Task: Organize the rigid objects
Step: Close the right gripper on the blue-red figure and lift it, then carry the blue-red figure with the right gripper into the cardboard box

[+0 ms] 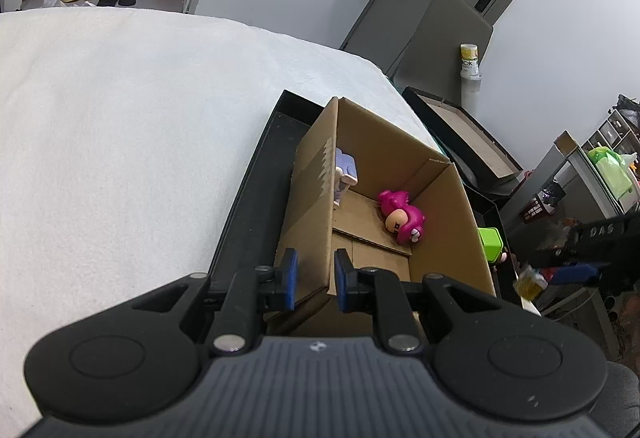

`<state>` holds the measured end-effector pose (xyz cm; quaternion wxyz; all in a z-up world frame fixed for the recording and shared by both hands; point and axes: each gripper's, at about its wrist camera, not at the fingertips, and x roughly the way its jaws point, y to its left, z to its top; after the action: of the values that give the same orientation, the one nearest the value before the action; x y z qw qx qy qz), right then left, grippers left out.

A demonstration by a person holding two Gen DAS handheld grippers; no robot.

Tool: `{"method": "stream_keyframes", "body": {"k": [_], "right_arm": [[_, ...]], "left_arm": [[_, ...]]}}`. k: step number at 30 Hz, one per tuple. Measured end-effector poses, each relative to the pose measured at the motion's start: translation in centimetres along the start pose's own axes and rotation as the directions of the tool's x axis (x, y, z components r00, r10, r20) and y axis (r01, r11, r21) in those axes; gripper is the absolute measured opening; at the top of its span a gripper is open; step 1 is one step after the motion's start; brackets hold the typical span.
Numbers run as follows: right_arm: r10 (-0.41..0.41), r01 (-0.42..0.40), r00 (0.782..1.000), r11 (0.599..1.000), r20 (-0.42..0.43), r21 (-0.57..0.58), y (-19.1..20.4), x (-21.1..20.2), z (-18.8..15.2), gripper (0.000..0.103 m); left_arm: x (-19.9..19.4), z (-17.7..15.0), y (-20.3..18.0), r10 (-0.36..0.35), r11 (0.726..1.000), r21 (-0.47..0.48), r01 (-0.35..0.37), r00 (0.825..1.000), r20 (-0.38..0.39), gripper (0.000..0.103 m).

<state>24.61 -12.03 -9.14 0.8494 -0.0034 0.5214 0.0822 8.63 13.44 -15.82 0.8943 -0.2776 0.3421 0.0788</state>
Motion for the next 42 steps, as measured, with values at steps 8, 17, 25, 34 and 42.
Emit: {"method": "stream_keyframes", "body": {"k": [8, 17, 25, 34, 42], "right_arm": [[0.043, -0.041, 0.998, 0.998, 0.043, -0.040, 1.7, -1.9, 0.9, 0.039], [0.083, -0.079, 0.995, 0.995, 0.064, -0.060, 3.3, -3.1, 1.5, 0.039], [0.132, -0.125, 0.988, 0.988, 0.080, -0.089, 5.2, -4.2, 1.8, 0.039], [0.181, -0.171, 0.981, 0.976, 0.072, -0.132, 7.4, -4.4, 1.7, 0.039], [0.226, -0.218, 0.974, 0.961, 0.032, -0.173, 9.9, -3.4, 1.0, 0.039]], "left_arm": [[-0.1, 0.1, 0.1, -0.005, 1.000, -0.002, 0.005, 1.000, -0.002, 0.018], [-0.1, 0.1, 0.1, -0.003, 1.000, 0.001, 0.003, 1.000, 0.000, 0.018], [-0.1, 0.1, 0.1, -0.004, 1.000, 0.001, 0.004, 1.000, 0.000, 0.018], [-0.2, 0.1, 0.1, -0.005, 1.000, 0.003, 0.005, 1.000, 0.004, 0.018], [-0.2, 0.1, 0.1, -0.008, 1.000, 0.002, 0.008, 1.000, 0.004, 0.018]]}}
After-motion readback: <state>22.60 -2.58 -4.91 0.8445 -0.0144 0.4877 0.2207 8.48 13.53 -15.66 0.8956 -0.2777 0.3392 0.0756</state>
